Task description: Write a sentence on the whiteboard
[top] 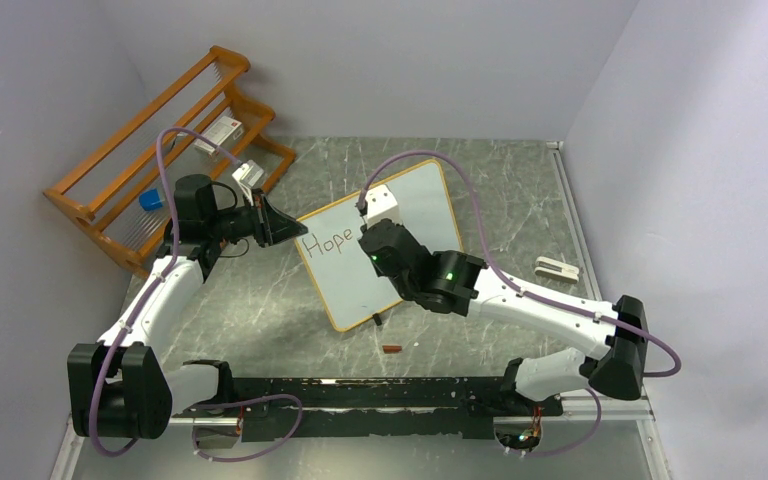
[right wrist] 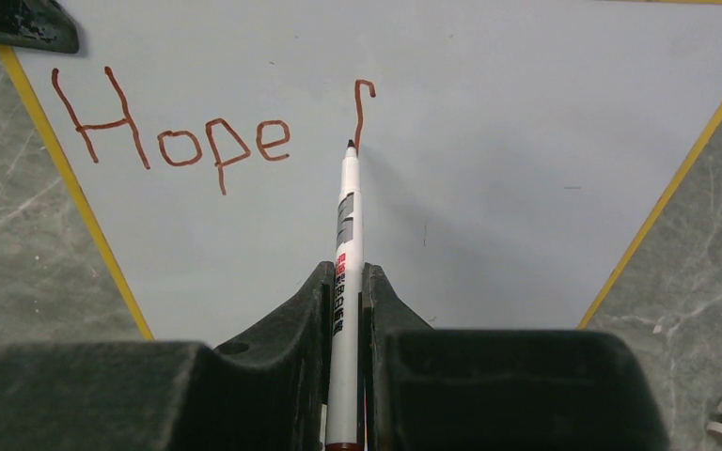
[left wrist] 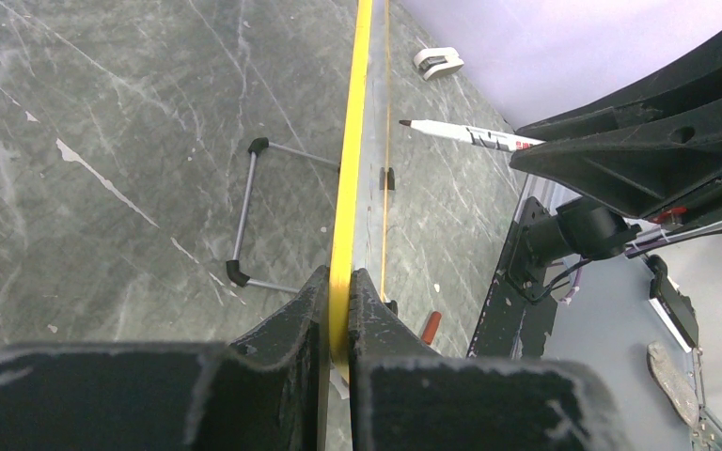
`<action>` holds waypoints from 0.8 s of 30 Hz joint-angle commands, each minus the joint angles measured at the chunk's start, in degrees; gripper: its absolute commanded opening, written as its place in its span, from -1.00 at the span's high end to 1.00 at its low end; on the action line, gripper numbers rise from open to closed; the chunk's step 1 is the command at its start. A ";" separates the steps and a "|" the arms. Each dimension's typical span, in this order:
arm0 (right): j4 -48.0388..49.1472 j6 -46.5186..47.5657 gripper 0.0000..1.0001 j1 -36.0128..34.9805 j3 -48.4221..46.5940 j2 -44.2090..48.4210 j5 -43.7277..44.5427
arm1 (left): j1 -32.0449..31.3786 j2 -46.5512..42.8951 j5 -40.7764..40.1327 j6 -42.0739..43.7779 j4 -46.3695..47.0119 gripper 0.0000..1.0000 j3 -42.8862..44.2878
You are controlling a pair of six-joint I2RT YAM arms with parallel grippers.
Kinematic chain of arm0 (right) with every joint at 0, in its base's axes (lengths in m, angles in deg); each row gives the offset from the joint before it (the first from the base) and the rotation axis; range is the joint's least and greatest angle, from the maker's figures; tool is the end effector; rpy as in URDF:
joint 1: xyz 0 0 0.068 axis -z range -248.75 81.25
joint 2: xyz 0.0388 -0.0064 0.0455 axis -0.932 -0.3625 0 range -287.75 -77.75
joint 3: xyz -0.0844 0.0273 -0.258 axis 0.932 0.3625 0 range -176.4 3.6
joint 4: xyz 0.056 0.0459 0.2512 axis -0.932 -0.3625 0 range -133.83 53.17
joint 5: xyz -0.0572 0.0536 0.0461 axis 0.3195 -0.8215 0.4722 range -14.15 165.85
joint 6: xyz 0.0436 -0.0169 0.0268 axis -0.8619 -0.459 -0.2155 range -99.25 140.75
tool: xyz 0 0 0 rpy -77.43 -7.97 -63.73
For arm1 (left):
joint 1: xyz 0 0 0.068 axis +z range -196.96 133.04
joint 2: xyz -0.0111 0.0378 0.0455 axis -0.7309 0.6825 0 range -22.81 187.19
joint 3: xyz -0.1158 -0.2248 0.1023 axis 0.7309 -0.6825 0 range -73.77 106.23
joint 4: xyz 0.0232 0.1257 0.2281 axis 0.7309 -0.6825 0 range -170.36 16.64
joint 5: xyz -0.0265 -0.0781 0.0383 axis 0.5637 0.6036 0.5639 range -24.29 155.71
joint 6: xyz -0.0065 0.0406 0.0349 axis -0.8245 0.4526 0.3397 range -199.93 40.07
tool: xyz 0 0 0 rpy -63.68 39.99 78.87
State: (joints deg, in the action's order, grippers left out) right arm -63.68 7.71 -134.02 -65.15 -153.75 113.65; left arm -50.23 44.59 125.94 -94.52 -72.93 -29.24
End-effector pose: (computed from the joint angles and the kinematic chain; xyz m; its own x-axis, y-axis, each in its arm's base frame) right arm 0.1417 0.2555 0.3411 -0.3426 -0.3175 -0.8842 -0.4394 0.8860 -0.1479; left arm 0.2503 -0.0452 0.2822 -0.5775 -0.0923 -0.8111 0.7067 0.4410 -0.5533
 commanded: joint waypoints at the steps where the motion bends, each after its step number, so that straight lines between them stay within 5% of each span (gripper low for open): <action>1: 3.05 1.40 1.00 -0.16 -0.16 -1.24 0.90 | -0.80 1.42 -2.30 3.58 -4.91 0.90 -0.76; 24: 2.83 1.70 1.00 1.18 -0.25 -3.32 2.10 | -0.82 1.68 -2.14 3.56 -4.82 0.90 -0.68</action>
State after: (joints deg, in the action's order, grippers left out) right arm -61.32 9.40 -133.50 -65.15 -156.66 114.03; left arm -50.23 44.61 125.92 -94.52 -72.96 -29.22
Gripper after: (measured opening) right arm 0.153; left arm 0.116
